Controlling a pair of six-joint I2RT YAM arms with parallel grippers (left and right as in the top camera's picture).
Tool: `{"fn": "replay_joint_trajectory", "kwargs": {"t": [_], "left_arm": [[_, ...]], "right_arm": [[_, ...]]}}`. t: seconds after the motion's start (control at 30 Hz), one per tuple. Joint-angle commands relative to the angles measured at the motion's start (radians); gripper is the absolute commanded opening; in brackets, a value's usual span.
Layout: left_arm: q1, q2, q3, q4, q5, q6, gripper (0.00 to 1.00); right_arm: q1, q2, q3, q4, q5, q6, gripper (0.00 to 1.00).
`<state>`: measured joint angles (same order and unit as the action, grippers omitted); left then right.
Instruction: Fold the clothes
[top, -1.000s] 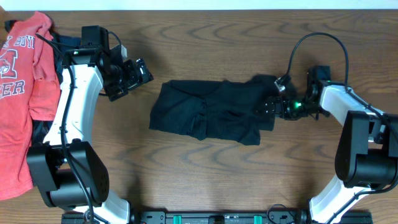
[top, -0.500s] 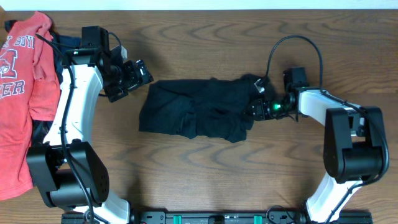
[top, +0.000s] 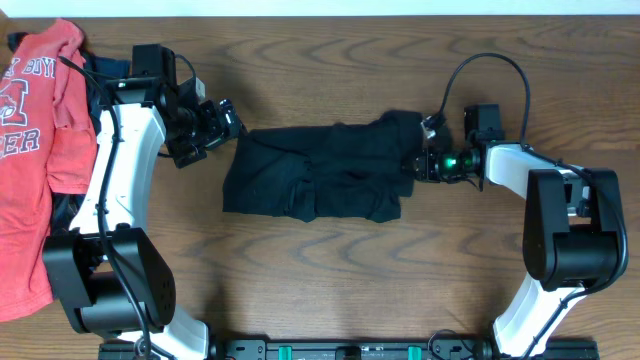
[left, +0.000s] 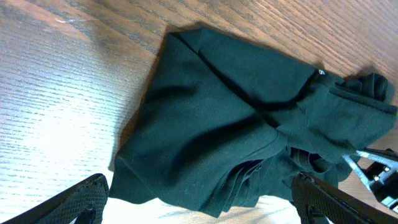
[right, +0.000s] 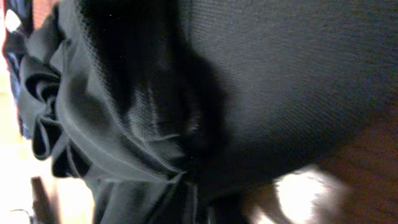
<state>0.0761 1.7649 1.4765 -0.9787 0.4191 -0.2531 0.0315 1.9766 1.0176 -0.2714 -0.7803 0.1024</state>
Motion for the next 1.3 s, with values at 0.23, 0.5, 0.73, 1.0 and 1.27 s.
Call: {"fn": "replay_joint_trajectory", "kwargs": {"t": [0.23,0.5,0.73,1.0,1.27], "left_arm": [[0.004,-0.024,0.012,-0.031,0.006,0.021,0.95],[0.004,-0.024,0.012,-0.031,0.006,0.025,0.95],[0.004,-0.024,0.012,-0.03,0.006,0.035,0.95],[0.004,-0.024,0.012,-0.03,0.006,0.036,0.95],[0.004,-0.024,0.011,-0.03,0.006,0.036,0.95]], "right_arm": [[-0.032,0.011,-0.006,0.054,0.051,0.078,0.01],[-0.162,0.011,-0.006,-0.007,0.051,0.084,0.01],[-0.276,0.011,-0.006,-0.033,0.047,0.071,0.01],[-0.319,0.011,-0.006,-0.04,0.041,0.002,0.03],[-0.309,0.011,-0.005,-0.035,-0.013,-0.089,0.99]]}}
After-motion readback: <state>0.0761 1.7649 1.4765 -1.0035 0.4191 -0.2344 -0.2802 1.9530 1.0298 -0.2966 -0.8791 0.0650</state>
